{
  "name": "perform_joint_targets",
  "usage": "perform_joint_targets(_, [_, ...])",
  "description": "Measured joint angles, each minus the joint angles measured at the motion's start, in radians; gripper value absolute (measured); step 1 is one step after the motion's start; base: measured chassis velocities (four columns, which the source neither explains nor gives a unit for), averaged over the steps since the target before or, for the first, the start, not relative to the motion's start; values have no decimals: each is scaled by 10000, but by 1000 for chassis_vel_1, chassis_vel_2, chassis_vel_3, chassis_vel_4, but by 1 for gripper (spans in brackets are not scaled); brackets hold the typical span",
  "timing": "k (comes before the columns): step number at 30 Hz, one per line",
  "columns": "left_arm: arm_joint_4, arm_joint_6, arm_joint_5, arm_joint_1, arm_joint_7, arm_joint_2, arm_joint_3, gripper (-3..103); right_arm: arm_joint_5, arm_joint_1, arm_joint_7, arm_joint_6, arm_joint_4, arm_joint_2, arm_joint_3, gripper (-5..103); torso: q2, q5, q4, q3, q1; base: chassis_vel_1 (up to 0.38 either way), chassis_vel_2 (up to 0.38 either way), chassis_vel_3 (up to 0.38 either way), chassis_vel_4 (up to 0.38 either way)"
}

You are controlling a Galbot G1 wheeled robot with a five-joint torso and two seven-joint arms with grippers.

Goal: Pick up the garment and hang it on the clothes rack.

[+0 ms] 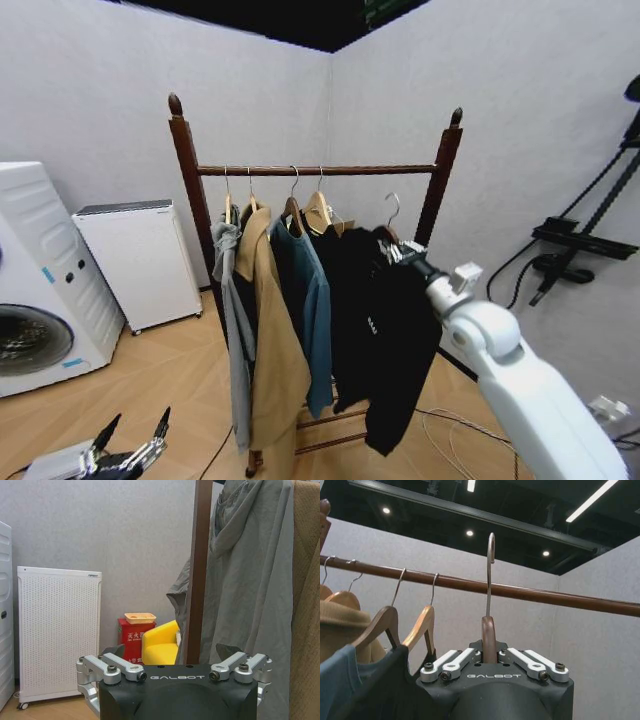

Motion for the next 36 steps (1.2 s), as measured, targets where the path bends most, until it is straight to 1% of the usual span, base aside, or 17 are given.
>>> perform_joint_targets(2, [0,0,0,0,-2,-1,0,100,1090,1271,285,-388,-504,-122,-782,10,0,1,0,0,0,0,0,0,0])
perform_joint_targets(3, [0,0,0,0,-2,-1,0,100,1090,1271,285,-388,-504,-122,-782,10,0,1,0,0,0,0,0,0,0])
perform_joint_targets(5, [0,0,0,0,-4,0,0,100,2225,2630,645,-843,-972,-134,-1566,10,0,-2,2,1,0,0,0,0,0])
perform_joint_targets(7, [0,0,0,0,-1,0,0,100,2779,3753,878,-1235,-1448,-12,-2215,10,0,-6,3,0,0,0,0,0,0])
perform_joint_targets(8, [0,0,0,0,-1,0,0,100,2779,3753,878,-1235,-1448,-12,-2215,10,0,-6,3,0,0,0,0,0,0])
perform_joint_targets(11, [1,0,0,1,0,0,0,100,3014,5046,1046,-1960,-2259,240,-3210,10,0,-3,4,1,1,0,0,0,0])
perform_joint_targets(12, [1,0,0,1,0,0,0,100,3014,5046,1046,-1960,-2259,240,-3210,10,0,-3,4,1,1,0,0,0,0])
perform_joint_targets(14, [0,0,0,0,0,0,0,100,2966,5439,1163,-2357,-2684,376,-3651,10,0,-2,3,1,1,0,0,0,0])
perform_joint_targets(16, [0,0,0,1,-1,0,0,100,2930,5526,1171,-2429,-2808,418,-3810,10,-1,2,1,1,1,0,0,0,0])
perform_joint_targets(21, [0,0,0,0,-1,0,0,100,2754,5971,1162,-2389,-3497,696,-4302,10,0,0,1,1,1,0,0,0,0])
perform_joint_targets(26, [0,0,0,0,-1,0,0,100,2726,6145,988,-2277,-3973,901,-4449,10,0,-1,1,1,1,0,0,0,0])
perform_joint_targets(36, [0,0,0,0,-1,0,0,100,2616,6537,907,-2161,-4784,1161,-4715,10,-1,-1,2,0,1,0,0,0,0])
